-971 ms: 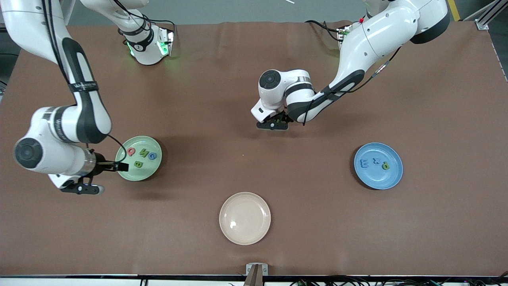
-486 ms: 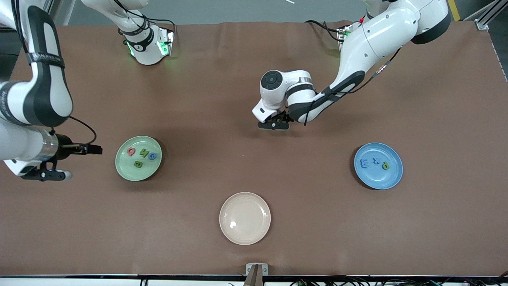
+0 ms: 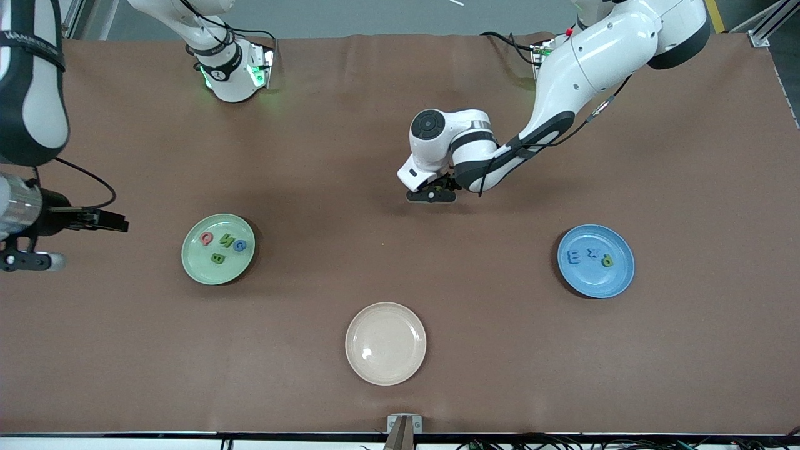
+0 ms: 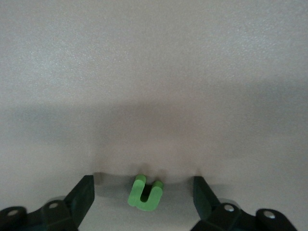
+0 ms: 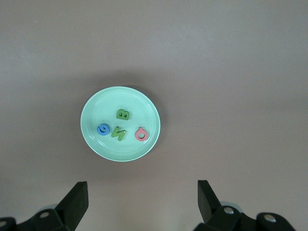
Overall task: Sort upper and lower case letters into plates
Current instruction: 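Grasp the green u with the left gripper while the right gripper withdraws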
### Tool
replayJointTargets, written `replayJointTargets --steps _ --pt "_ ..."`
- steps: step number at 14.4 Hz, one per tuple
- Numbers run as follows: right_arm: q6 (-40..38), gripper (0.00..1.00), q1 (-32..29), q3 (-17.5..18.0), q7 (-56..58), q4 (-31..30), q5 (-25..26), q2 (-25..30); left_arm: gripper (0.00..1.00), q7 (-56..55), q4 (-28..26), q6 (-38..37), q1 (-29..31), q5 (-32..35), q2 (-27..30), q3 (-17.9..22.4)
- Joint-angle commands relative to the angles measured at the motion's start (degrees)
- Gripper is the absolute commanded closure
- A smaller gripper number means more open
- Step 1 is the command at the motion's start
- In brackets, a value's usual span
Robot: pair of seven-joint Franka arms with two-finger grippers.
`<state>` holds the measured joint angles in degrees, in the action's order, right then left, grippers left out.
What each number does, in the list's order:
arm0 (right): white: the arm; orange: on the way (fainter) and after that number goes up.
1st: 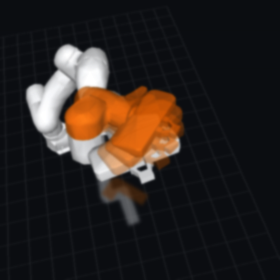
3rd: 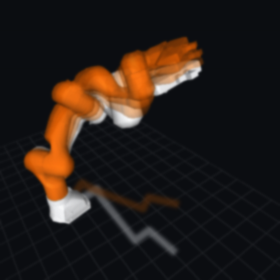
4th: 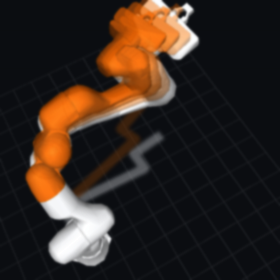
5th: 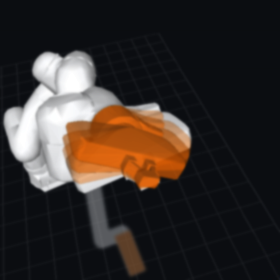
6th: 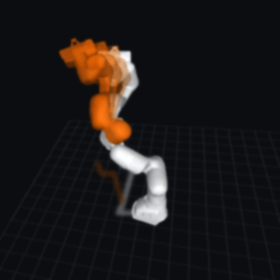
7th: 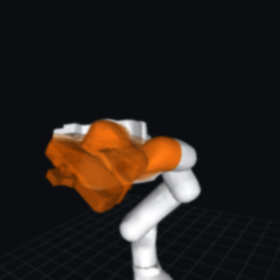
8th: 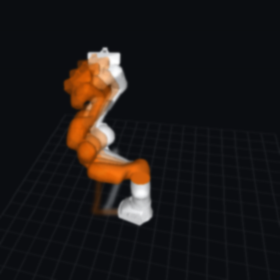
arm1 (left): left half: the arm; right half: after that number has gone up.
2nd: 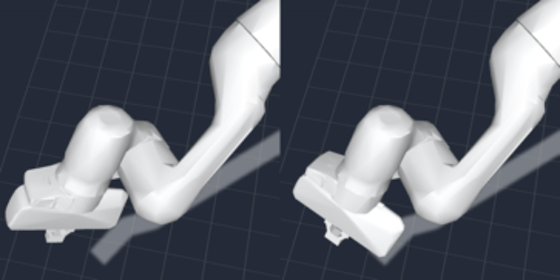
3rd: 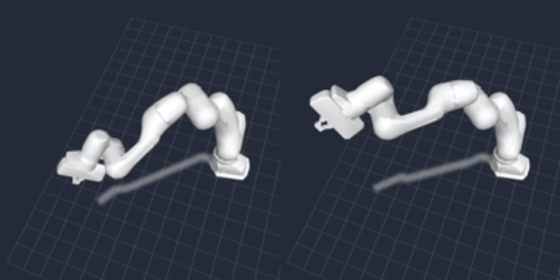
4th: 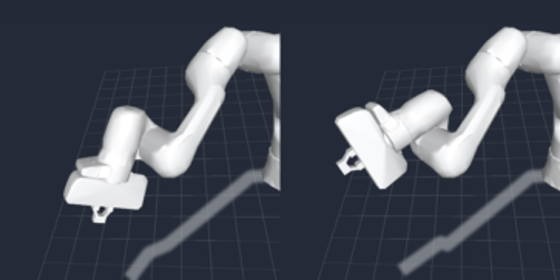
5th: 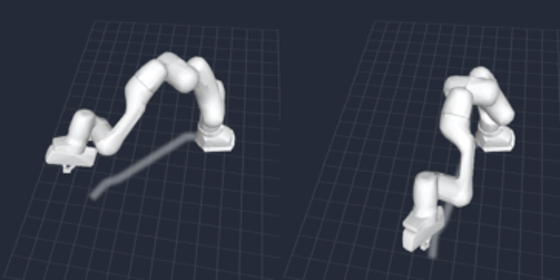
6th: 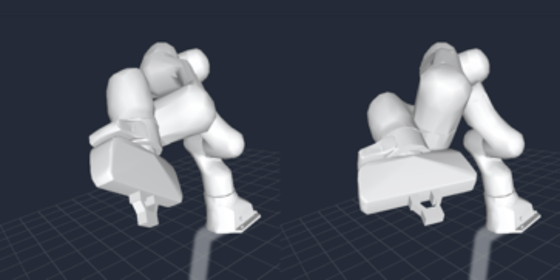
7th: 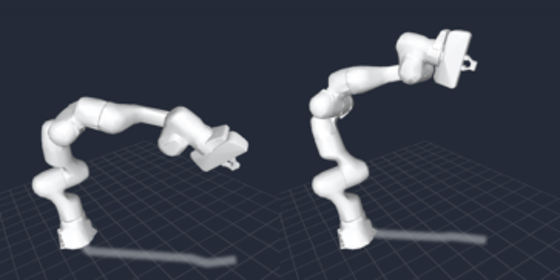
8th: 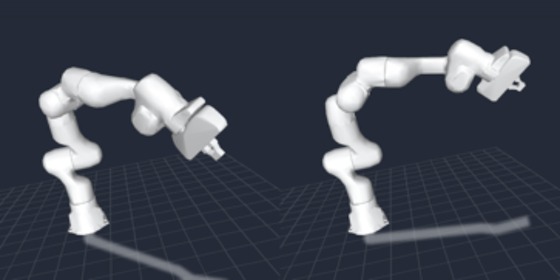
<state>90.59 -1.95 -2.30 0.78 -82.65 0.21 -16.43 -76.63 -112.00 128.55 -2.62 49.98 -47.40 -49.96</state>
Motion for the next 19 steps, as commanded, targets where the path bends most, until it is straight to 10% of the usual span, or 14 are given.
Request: replayJointTargets --steps 1,9,19 --pt "-0.94 0.00 -0.34 0.98 0.01 2.05 1.19 -1.32 0.25 -1.32 -2.08 0.30 0.87 0.38 1.17 -0.14" --pt "-6.12 0.00 0.02 0.98 -1.75 1.18 0.66 0.87 0.45 -2.38 -2.08 0.04 1.48 0.12 1.87 -0.58" --pt "4.67 0.00 2.39 0.98 -1.92 -18.05 0.40 17.47 0.69 -2.20 -1.99 -0.23 3.50 -0.94 1.79 -2.25"
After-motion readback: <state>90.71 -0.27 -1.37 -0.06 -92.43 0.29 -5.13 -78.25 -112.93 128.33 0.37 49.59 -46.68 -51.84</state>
